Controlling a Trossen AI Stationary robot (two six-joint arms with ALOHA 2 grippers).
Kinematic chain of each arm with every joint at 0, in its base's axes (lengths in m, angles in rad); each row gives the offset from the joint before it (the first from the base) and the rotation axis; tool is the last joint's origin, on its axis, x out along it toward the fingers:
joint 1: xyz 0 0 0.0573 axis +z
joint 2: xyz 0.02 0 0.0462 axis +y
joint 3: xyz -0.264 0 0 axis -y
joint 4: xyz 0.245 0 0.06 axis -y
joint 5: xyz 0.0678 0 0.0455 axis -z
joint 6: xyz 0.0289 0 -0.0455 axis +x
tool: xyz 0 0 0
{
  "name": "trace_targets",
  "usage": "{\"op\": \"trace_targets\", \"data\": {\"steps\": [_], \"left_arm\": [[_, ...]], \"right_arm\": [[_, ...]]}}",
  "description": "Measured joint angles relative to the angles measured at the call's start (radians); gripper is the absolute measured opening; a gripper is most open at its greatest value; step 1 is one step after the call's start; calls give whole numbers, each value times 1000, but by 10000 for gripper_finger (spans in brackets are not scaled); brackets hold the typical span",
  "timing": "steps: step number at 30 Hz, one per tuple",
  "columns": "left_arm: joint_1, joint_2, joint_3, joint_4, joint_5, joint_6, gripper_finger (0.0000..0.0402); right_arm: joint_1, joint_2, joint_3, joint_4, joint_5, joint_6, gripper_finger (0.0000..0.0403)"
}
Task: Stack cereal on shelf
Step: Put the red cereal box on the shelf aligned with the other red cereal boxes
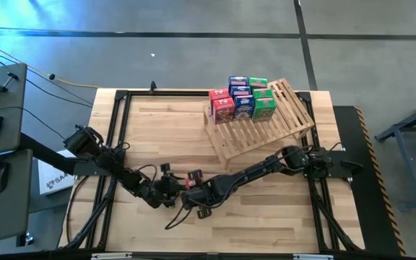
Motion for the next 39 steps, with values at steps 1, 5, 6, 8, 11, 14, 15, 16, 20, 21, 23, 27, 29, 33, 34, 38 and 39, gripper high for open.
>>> {"op": "trace_targets", "data": {"steps": [1, 5, 6, 8, 11, 14, 15, 16, 20, 21, 23, 27, 29, 33, 34, 38, 39], "left_arm": [[1, 0, 0, -3, 1, 1, 100], [-5, 0, 0, 0, 0, -2, 73], [-12, 0, 0, 2, -3, -4, 66], [-28, -2, 0, 4, -6, -16, 52], [-61, -4, 0, 4, -6, -49, 33], [-95, -7, 0, 6, -7, -98, 19], [-106, -6, 0, 5, -5, -116, 16], [-115, -6, 0, 6, -4, -136, 13], [-128, -7, 0, 13, -4, -241, 9], [-124, -6, 0, 13, -4, -266, 9], [-108, -6, 0, 13, 6, -302, 9], [-47, -6, -1, 13, 47, -349, 9], [-13, -7, -1, 19, 71, -357, 9], [43, -6, -1, 19, 100, -373, 9], [54, -6, -1, 20, 108, -376, 9], [82, -7, -1, 24, 129, -384, 9], [85, -7, -1, 28, 129, -384, 9]], "right_arm": [[0, 0, 0, 4, 1, -5, 0], [15, -1, 67, -71, 18, -7, 0], [24, -2, 95, -100, 27, -7, 0], [48, -3, 160, -203, 61, 2, 0], [97, -4, 251, -351, 122, 51, 0], [157, -8, 301, -484, 151, 125, 0], [175, -9, 301, -514, 163, 161, 0], [193, -9, 289, -535, 178, 198, 0], [235, -8, 166, -542, 236, 338, 0], [239, -11, 129, -530, 252, 377, 0], [245, -44, 37, -474, 291, 428, 0], [252, -194, -216, -225, 431, 523, 0], [243, -257, -373, -66, 455, 581, 0], [207, -363, -651, 339, 458, 639, 0], [197, -375, -708, 437, 461, 641, 0], [157, -378, -861, 730, 476, 640, 0], [147, -377, -881, 782, 480, 648, 0]]}}
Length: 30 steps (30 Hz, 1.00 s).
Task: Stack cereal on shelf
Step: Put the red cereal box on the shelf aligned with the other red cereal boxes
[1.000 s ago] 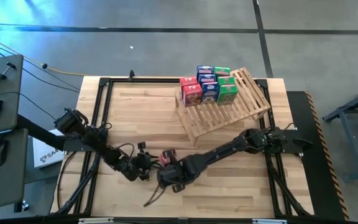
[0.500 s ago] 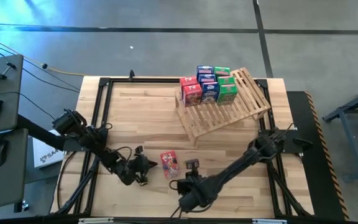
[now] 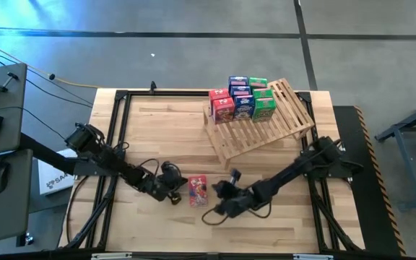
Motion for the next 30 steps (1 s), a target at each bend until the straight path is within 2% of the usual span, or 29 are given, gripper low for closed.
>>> {"op": "trace_targets", "data": {"steps": [6, 13, 19, 26, 30], "left_arm": [[0, 0, 0, 78, 15, 43, 9], [0, 0, 0, 127, 14, 85, 9], [0, 2, 0, 126, 14, 73, 9], [-7, 2, 0, 177, 6, 146, 9], [-27, -4, -2, 173, -38, 186, 9]], "right_arm": [[-31, 11, -53, 105, 12, 38, 0], [-55, 69, -25, 97, -75, 107, 0], [-63, 88, -21, 103, -72, 136, 0], [-63, 88, -22, 186, -70, 2, 0], [-62, 82, -23, 232, -45, -96, 0]]}}
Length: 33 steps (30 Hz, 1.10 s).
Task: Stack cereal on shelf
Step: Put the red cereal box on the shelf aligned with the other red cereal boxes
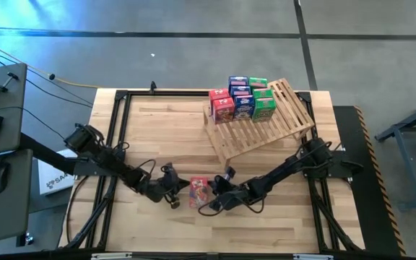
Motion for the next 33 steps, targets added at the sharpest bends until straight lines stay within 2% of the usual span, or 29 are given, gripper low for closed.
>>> {"op": "trace_targets", "data": {"steps": [5, 10, 16, 24, 33], "left_arm": [[-35, -9, 0, 2, -73, 55, 9], [-66, -20, 0, 2, -203, 150, 10], [-110, -23, 2, 10, -364, 297, 9], [-133, -23, 3, 3, -421, 406, 10], [-176, -23, 3, 5, -510, 496, 10]], "right_arm": [[2, -12, 25, 7, 52, -114, 0], [6, -17, 38, 16, 118, -234, 0], [6, -17, 40, 19, 117, -338, 0], [6, -17, 40, 98, 158, -541, 0], [6, -17, 40, 125, 132, -681, 0]]}}
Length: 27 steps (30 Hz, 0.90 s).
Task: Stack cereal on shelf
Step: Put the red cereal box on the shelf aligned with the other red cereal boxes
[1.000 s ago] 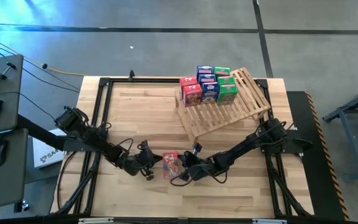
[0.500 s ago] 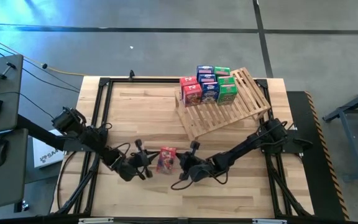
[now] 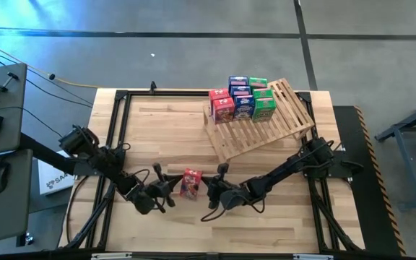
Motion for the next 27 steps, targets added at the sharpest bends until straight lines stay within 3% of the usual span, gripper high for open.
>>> {"op": "trace_targets", "data": {"steps": [18, 27], "left_arm": [[-63, 0, 1, -7, -43, 72, 10], [-63, 0, 43, -7, -109, 221, 10]], "right_arm": [[0, 0, 0, 32, -90, -159, 0], [0, 1, -1, 73, -86, -266, 0]]}}
